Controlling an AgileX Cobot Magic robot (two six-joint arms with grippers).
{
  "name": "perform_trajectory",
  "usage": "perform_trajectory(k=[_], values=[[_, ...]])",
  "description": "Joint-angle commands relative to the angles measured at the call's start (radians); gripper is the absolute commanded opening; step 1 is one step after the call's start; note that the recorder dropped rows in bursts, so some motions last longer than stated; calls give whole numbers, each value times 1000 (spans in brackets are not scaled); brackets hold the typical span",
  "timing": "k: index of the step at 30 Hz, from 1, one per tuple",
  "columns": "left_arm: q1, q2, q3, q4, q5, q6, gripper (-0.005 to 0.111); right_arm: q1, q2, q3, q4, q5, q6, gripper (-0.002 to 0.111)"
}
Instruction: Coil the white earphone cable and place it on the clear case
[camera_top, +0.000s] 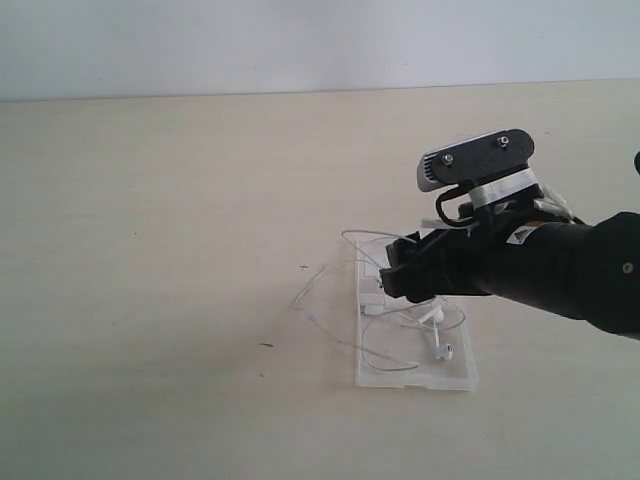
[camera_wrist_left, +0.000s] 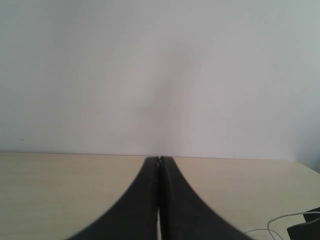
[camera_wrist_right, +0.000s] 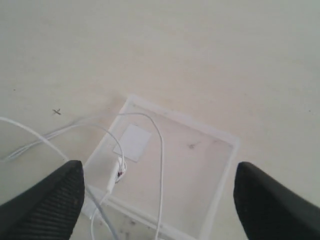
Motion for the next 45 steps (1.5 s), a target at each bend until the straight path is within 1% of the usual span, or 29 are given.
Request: perform_trajectory(k=[1, 5, 11, 20, 26, 36, 45], values=[[1, -6, 2, -7, 3, -5, 0, 2, -8, -6, 133, 16, -146, 78], [1, -6, 2, -7, 7, -5, 0, 2, -8, -6, 184, 27, -199, 78], [1, -6, 2, -7, 9, -5, 0, 2, -8, -6, 180, 132, -243, 78], [1, -6, 2, -7, 9, -5, 0, 2, -10, -6, 180, 152, -247, 78], [1, -6, 2, -7, 9, -5, 0, 2, -69, -6, 177, 208, -264, 78], [1, -6, 2, -7, 9, -5, 0, 2, -196, -6, 177, 229, -274, 78], [1, -6, 2, -7, 9, -5, 0, 2, -231, -2, 177, 227, -273, 78]])
